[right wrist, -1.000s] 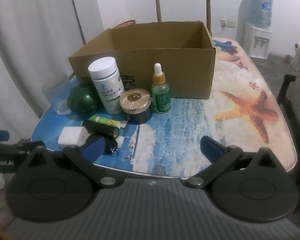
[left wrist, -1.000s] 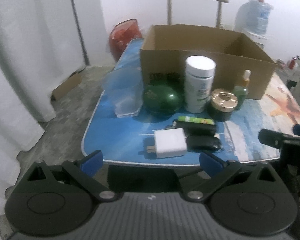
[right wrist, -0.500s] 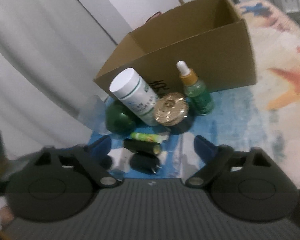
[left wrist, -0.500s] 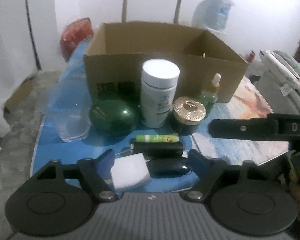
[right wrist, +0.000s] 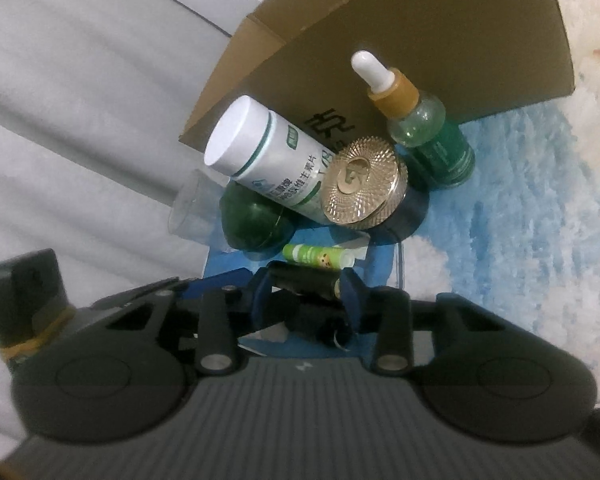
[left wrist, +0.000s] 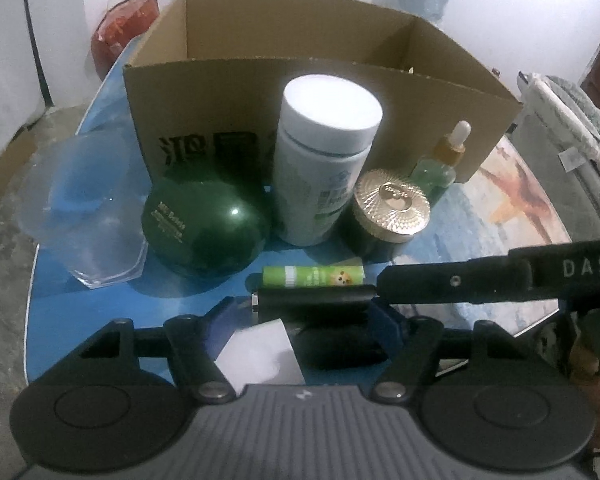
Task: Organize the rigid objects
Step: 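Move the right tool down to the black cylinder, then close the right tool on the black cylinder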
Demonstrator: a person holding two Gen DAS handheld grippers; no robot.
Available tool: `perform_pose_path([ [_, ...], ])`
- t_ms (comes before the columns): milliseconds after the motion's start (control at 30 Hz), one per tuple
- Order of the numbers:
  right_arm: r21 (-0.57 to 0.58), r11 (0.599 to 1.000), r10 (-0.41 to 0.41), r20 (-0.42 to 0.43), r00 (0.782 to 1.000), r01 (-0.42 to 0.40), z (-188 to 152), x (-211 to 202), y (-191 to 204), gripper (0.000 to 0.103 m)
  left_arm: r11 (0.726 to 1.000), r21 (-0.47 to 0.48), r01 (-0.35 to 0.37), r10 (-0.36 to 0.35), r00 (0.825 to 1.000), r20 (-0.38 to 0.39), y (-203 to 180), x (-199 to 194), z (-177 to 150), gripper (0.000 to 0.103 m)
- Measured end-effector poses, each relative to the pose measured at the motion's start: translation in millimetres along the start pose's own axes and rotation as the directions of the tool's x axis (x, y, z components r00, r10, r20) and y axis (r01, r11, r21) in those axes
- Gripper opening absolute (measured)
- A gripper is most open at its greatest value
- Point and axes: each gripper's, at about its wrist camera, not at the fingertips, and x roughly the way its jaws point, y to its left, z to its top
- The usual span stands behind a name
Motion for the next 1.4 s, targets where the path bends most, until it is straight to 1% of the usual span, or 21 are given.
perform_pose_path([
  [100, 0.042, 0.999, 0.024, -0.021, 1.0, -0.023, 5, 10, -10, 0.034, 1.0, -0.013, 0.021, -0.021, 1.0, -0.018, 4, 4, 2, 0.073],
  [200, 0.078, 0.996, 0.044, -0.033, 0.998, -0.041, 6, 15, -16, 0.034, 1.0, -0.014, 0.025, -0.025, 0.999, -0.031, 4, 8, 5, 0.073],
  [300, 0.102, 0.994, 0.052, -0.039, 0.998, -0.048, 7, 15, -21, 0.033, 0.999, -0.02, 0.028, -0.029, 0.999, -0.037, 4, 10, 5, 0.073],
  [500, 0.133, 0.989, 0.064, -0.041, 0.997, -0.058, 5, 7, -28, 0.033, 0.997, -0.04, 0.064, -0.066, 0.997, -0.04, 0, 9, 4, 0.073],
  [567, 0.141, 0.988, 0.063, -0.039, 0.997, -0.057, 5, 6, -30, 0.033, 0.997, -0.039, 0.062, -0.064, 0.997, -0.04, -5, 9, 4, 0.073],
  [667, 0.143, 0.988, 0.053, -0.027, 0.998, -0.049, 3, 1, -34, 0.033, 0.997, -0.043, 0.068, -0.069, 0.997, -0.039, -12, 8, 5, 0.073],
  [867, 0.183, 0.982, 0.035, 0.01, 0.999, -0.036, 1, -17, -50, 0.033, 0.993, -0.052, 0.103, -0.105, 0.994, -0.038, -30, 10, 5, 0.074],
  [1067, 0.219, 0.976, 0.001, 0.059, 0.998, -0.014, -3, -40, -67, 0.033, 0.991, -0.036, 0.126, -0.127, 0.991, -0.04, -57, 18, 4, 0.076],
  [1267, 0.231, 0.973, -0.032, 0.103, 0.994, 0.008, -4, -60, -81, 0.033, 0.993, 0.021, 0.114, -0.113, 0.993, -0.037, -81, 23, 4, 0.076],
  [1333, 0.231, 0.973, -0.04, 0.11, 0.993, 0.014, -5, -64, -84, 0.033, 0.994, 0.043, 0.1, -0.099, 0.994, -0.038, -87, 25, 3, 0.075],
  [1400, 0.231, 0.973, -0.045, 0.113, 0.993, 0.018, -6, -70, -89, 0.034, 0.995, 0.065, 0.08, -0.077, 0.996, -0.039, -93, 27, 2, 0.07],
])
